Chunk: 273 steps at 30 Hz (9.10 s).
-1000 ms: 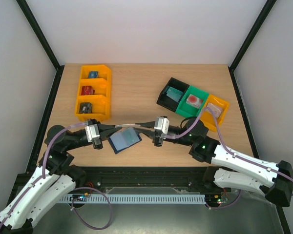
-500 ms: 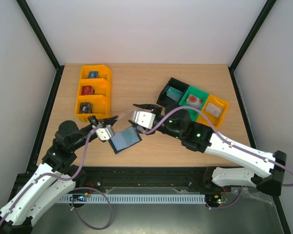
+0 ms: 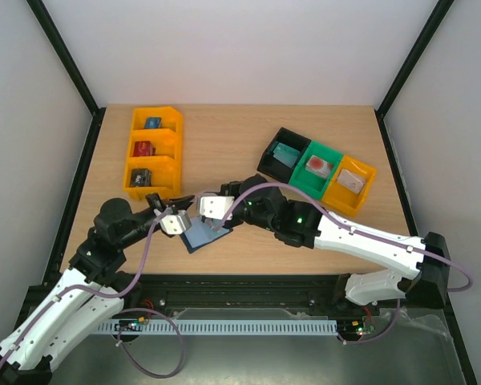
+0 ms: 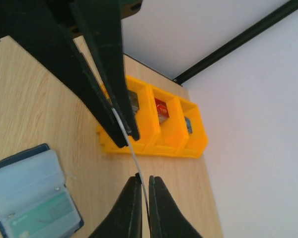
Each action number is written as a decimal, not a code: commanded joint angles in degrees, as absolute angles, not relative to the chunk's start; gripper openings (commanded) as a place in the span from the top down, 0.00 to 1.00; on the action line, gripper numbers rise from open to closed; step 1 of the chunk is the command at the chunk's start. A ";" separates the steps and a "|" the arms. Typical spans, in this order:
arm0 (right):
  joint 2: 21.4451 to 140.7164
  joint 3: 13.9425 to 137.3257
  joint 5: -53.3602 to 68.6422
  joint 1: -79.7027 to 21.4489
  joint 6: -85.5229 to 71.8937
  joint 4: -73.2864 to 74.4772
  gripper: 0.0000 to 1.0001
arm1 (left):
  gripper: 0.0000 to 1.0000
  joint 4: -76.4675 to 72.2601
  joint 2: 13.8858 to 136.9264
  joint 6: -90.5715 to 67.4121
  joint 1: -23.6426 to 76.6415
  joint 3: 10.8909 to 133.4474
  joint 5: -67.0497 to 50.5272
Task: Take the credit cards out of the card holder
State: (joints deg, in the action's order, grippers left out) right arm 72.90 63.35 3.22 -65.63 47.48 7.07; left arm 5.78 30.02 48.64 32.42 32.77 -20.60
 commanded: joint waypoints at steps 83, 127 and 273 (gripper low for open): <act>94.97 53.84 -9.94 4.13 74.11 7.18 0.47 | 0.01 -14.83 11.48 -30.68 11.92 8.35 1.54; 99.16 53.20 8.80 -50.68 -28.23 2.48 0.29 | 0.00 -9.32 56.00 -52.57 15.87 7.89 -18.36; 69.20 55.53 28.96 -47.38 -24.35 -12.68 0.98 | 0.01 -26.77 37.01 4.90 28.78 20.16 -27.82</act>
State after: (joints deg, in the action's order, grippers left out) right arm 68.40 54.70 28.47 -47.27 -21.85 -6.79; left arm -22.39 35.97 2.92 27.57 20.38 -28.08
